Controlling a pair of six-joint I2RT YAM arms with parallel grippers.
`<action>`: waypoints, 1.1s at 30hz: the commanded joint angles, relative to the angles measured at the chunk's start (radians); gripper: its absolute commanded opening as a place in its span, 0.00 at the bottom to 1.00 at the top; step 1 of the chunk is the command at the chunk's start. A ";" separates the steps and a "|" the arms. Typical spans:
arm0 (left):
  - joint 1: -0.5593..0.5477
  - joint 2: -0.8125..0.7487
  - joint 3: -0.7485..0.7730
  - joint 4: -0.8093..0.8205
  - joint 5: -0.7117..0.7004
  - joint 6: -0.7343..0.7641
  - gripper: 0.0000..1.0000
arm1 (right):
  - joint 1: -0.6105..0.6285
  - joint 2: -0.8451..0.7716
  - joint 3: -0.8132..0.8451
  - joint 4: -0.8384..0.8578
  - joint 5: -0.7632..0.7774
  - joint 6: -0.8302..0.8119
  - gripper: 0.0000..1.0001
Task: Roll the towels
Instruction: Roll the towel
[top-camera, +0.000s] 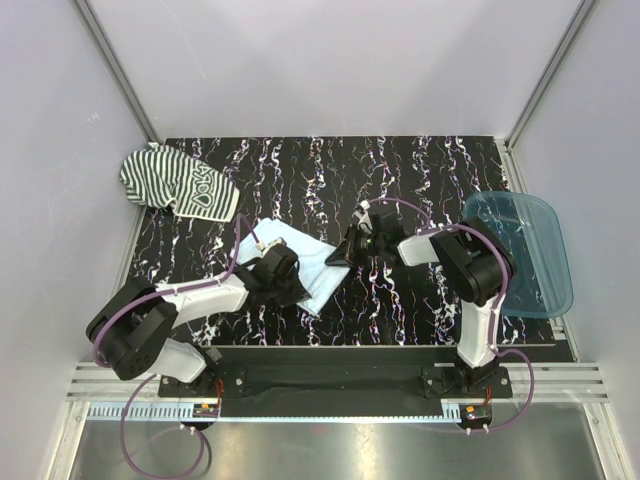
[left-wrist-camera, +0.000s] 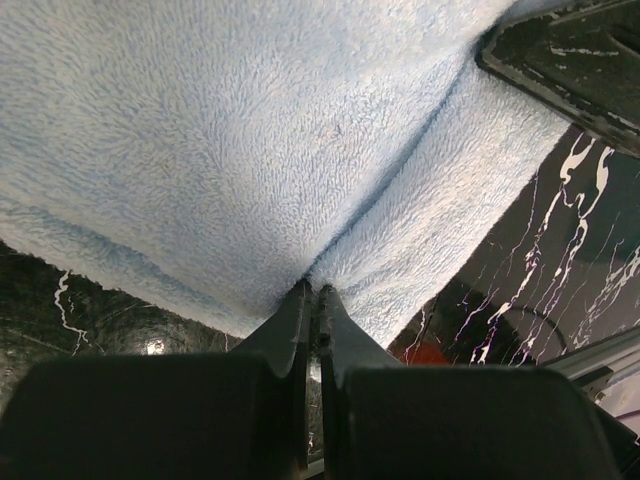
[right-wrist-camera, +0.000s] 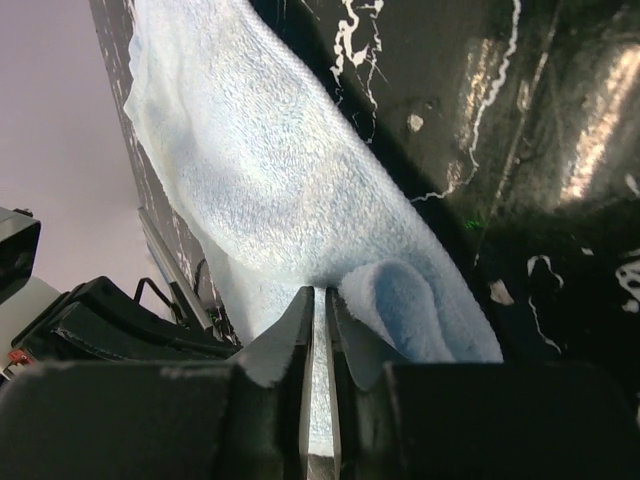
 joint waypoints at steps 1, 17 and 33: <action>0.009 0.031 0.004 -0.070 -0.022 0.034 0.00 | -0.003 0.050 -0.016 0.102 -0.023 -0.003 0.15; 0.009 -0.179 -0.024 -0.180 -0.143 0.118 0.47 | -0.003 0.042 -0.053 0.103 0.010 -0.022 0.13; -0.321 -0.119 0.312 -0.234 -0.355 0.435 0.45 | 0.000 -0.005 -0.048 0.030 0.038 -0.043 0.11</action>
